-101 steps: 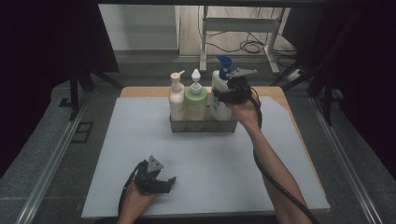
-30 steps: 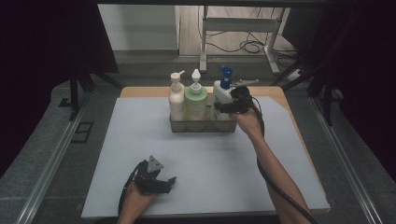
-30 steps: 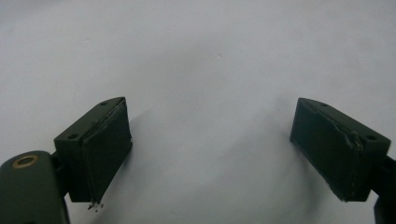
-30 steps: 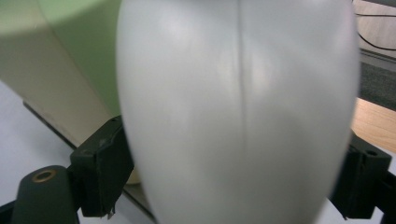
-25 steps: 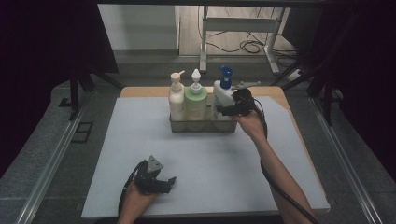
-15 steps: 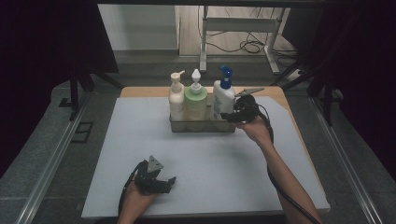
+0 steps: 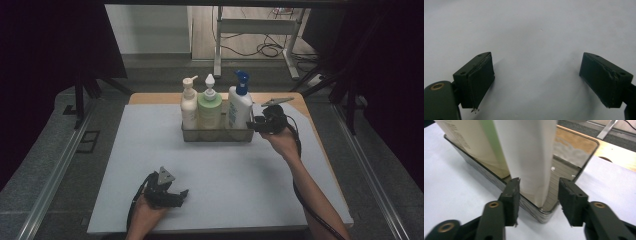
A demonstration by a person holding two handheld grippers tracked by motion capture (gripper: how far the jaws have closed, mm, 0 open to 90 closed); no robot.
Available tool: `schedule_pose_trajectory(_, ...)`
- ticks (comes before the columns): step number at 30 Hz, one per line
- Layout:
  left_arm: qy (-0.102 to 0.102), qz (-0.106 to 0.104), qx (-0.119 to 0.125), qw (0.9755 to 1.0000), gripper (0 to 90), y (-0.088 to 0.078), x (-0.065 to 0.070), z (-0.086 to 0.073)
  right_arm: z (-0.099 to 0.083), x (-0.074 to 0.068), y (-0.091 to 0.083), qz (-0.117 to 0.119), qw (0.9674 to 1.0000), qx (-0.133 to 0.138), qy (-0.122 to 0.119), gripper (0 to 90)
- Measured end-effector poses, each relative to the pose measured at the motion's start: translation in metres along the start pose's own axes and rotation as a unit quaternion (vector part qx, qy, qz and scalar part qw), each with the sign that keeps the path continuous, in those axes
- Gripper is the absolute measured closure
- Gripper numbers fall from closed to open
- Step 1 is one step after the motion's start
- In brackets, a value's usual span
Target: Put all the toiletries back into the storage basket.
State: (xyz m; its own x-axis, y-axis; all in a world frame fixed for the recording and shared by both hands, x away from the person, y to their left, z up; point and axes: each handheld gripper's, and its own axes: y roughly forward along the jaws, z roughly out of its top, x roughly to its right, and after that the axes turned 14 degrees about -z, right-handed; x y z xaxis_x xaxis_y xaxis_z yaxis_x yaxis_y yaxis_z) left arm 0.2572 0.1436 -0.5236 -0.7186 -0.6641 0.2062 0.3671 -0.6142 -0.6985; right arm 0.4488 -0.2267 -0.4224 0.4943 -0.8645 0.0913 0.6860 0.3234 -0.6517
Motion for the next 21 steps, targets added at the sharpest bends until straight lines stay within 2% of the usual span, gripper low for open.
schedule_pose_trajectory(6, 0.000, 0.000, 0.000, 1.0000, 12.1, 0.000, 0.000, 0.000, -0.001, 0.005, 0.002, -0.012, 0.9999, 0.007, 0.007, 74.7)
schedule_pose_trajectory(11, 0.000, 0.000, 0.000, 1.0000, 12.1, 0.000, 0.000, 0.000, 0.000, 0.007, 0.008, -0.011, 0.9996, 0.007, 0.024, 81.2)
schedule_pose_trajectory(16, 0.001, 0.000, -0.001, 1.0000, 12.1, 0.000, 0.000, 0.000, 0.003, 0.007, 0.017, -0.030, 0.9993, -0.001, 0.022, 89.4)
schedule_pose_trajectory(21, 0.001, 0.000, -0.001, 1.0000, 12.1, 0.000, 0.000, 0.000, 0.005, 0.009, 0.026, -0.041, 0.9987, -0.011, 0.026, 89.7)
